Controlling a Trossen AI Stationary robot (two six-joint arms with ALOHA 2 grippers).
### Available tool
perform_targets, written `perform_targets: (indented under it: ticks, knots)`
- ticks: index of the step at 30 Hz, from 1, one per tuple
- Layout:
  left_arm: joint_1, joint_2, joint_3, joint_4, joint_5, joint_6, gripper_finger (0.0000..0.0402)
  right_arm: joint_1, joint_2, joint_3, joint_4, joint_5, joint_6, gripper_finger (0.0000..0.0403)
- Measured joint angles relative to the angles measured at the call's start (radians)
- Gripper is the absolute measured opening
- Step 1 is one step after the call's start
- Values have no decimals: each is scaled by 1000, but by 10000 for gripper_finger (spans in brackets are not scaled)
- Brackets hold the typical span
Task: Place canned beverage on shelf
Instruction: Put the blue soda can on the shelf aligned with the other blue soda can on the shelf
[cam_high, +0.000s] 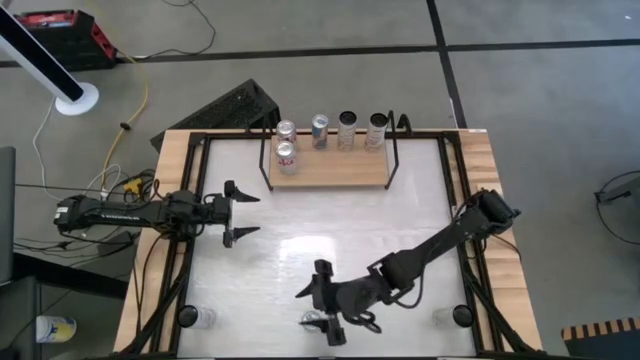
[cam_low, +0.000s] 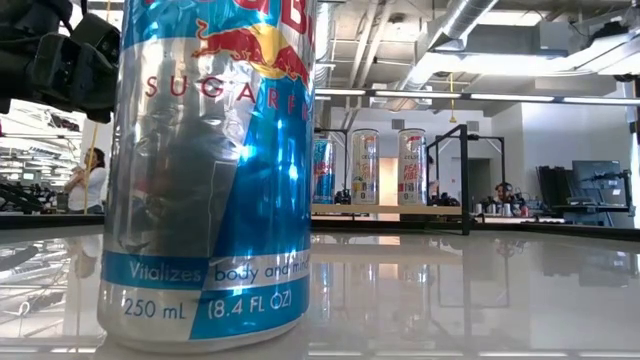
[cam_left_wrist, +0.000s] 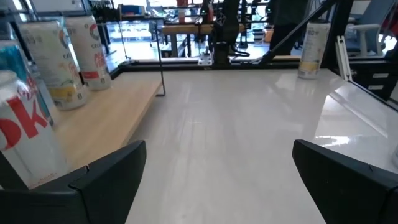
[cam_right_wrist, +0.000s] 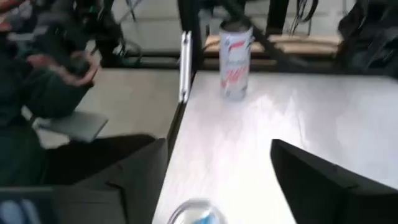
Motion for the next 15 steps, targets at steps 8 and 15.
perform_targets:
  ticks: [8,15]
  knots:
    - [0,0,0,75,-9,99,393,43,0,8,-44,3,-21,366]
    - [0,0,0,121,-10,173,393,40,7,8,-172,23,-20,365]
